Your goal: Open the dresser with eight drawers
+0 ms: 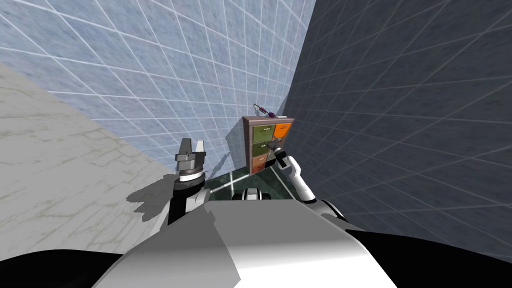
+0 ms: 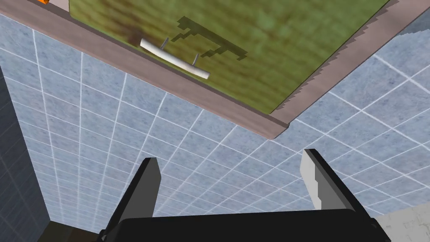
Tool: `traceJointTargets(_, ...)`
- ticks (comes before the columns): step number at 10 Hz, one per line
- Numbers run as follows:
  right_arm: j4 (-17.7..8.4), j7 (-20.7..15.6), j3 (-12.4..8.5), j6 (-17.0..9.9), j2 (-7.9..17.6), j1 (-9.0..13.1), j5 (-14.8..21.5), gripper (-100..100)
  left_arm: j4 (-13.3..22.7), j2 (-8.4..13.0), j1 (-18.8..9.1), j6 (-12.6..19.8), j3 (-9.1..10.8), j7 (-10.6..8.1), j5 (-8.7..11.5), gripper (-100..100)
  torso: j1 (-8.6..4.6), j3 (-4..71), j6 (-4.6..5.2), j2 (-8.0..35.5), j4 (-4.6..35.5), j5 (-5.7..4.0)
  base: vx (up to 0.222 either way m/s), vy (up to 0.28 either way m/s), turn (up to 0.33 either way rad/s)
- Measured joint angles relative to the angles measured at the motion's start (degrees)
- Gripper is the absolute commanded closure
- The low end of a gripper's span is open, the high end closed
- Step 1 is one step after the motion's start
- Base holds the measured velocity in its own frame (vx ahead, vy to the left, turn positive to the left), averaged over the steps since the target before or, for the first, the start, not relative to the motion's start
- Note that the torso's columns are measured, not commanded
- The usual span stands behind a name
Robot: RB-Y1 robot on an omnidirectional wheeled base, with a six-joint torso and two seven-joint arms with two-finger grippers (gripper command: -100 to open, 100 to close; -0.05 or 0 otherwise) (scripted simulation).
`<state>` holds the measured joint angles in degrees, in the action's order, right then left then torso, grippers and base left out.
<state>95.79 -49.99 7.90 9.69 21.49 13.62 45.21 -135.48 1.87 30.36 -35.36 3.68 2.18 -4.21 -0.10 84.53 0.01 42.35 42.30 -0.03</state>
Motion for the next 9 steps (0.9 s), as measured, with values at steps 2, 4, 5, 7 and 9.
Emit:
traceJointTargets(2, -1.9, -2.5, 0.1, -0.8, 0.7, 1.6, 1.6, -100, 0.0, 0.0, 0.0, 0.0, 0.0, 0.0, 0.0, 0, 0.07, 0.0, 0.0, 0.0, 0.0, 0.02, 0.027, 0.063, -0.006)
traceJointTargets(4, -4.8, -6.0, -0.2, -1.4, 1.5, 3.8, 3.8, -100, 0.0, 0.0, 0.0, 0.0, 0.0, 0.0, 0.0, 0, 0.19, 0.1, -0.02, -0.1, 0.0, 0.06, 0.035, 0.106, -0.011)
traceJointTargets(5, -6.6, -7.7, -0.1, -2.3, 2.4, 5.6, 5.1, -100, 0.0, 0.0, 0.0, 0.0, -0.01, 0.0, 0.0, 0, 0.26, 0.1, -0.02, -0.1, 0.0, 0.08, 0.038, 0.084, -0.007)
traceJointTargets(7, -8.0, -10.3, 0.2, -3.5, 3.3, 7.2, 6.6, -100, 0.0, 0.0, 0.0, 0.0, 0.0, 0.0, 0.0, 0, 0.0, 0.1, 0.0, -0.1, 0.0, 0.0, 0.052, 0.076, -0.008)
traceJointTargets(9, -9.7, -13.3, 1.0, -5.6, 5.2, 9.4, 8.6, -100, 0.0, 0.0, 0.0, 0.0, 0.0, 0.0, 0.0, 0, 0.1, 0.0, -0.01, -0.1, 0.0, 0.03, 0.044, 0.089, -0.01)
